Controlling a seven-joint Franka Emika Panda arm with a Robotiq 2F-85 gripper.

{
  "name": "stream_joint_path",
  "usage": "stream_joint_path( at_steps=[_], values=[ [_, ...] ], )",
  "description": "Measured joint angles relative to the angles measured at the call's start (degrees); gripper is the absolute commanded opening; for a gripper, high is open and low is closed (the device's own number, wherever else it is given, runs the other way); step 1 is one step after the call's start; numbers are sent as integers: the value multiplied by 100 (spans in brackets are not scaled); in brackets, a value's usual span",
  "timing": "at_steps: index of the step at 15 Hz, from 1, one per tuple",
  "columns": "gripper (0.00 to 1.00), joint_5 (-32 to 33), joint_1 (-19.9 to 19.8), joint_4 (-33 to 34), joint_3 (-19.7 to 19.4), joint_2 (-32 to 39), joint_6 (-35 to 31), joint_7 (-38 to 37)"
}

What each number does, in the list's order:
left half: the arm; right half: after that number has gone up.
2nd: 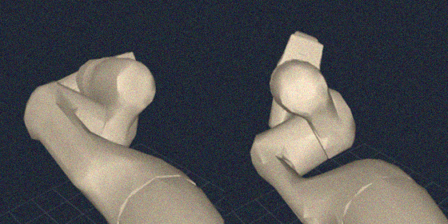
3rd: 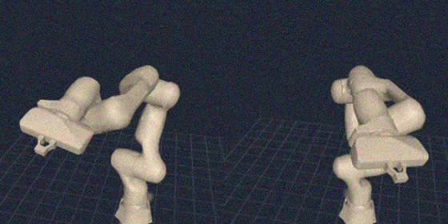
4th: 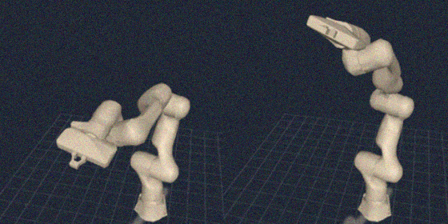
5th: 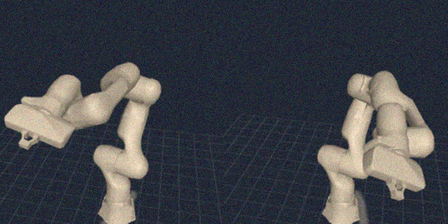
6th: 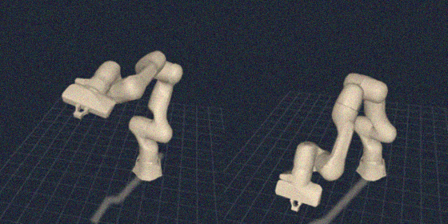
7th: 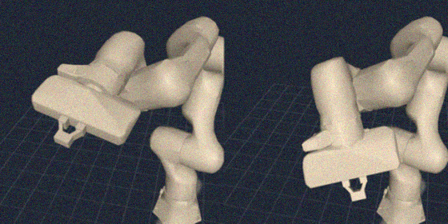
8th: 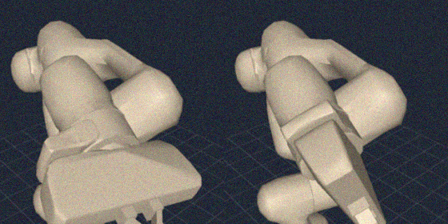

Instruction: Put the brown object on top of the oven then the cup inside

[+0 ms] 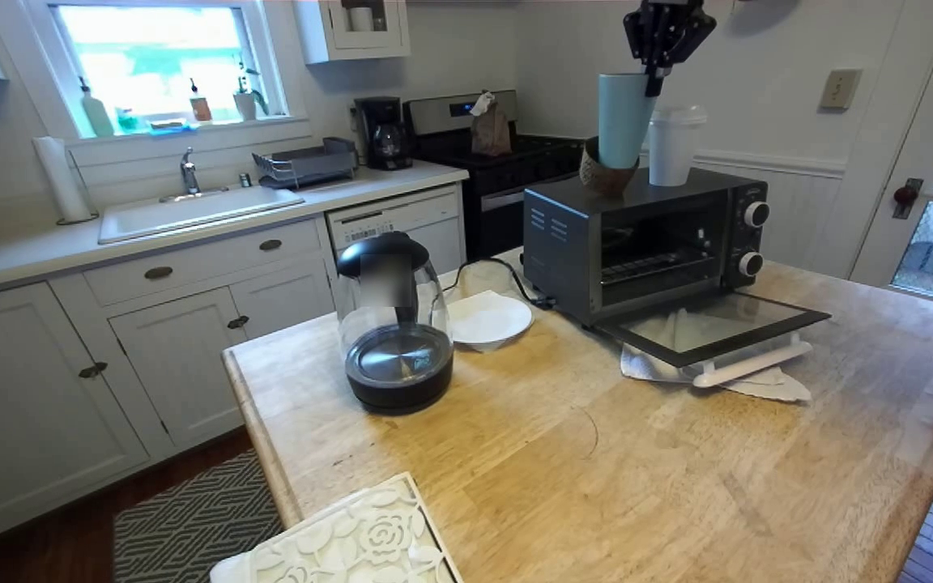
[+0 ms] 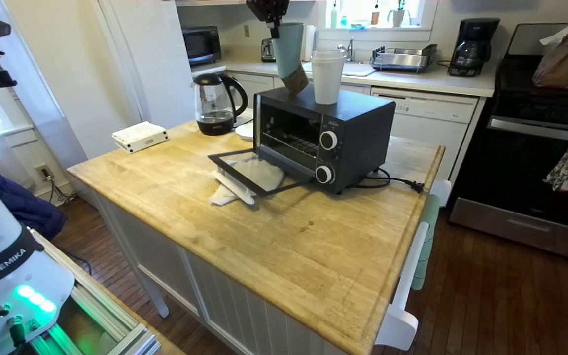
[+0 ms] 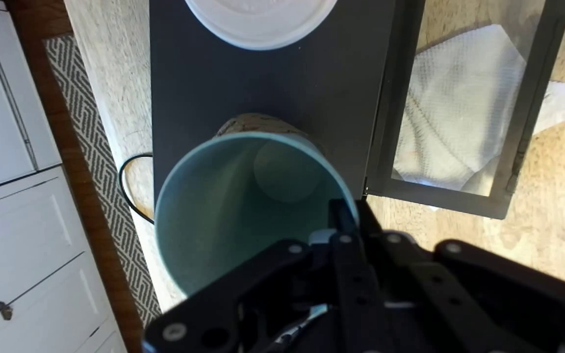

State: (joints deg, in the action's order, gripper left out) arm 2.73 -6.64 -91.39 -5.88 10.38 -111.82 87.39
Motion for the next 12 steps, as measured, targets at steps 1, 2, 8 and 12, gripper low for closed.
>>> stream_joint_path(
  at_steps=[1,2,8,12],
  values=[
    [1,10,-4,0,-3,28,-7,0],
    [1,16,-9,-1,-5,56,-7,0],
    [1,178,-2,18,1,94,-328,0],
    [1,417,3,25,7,70,-587,0]
  ],
)
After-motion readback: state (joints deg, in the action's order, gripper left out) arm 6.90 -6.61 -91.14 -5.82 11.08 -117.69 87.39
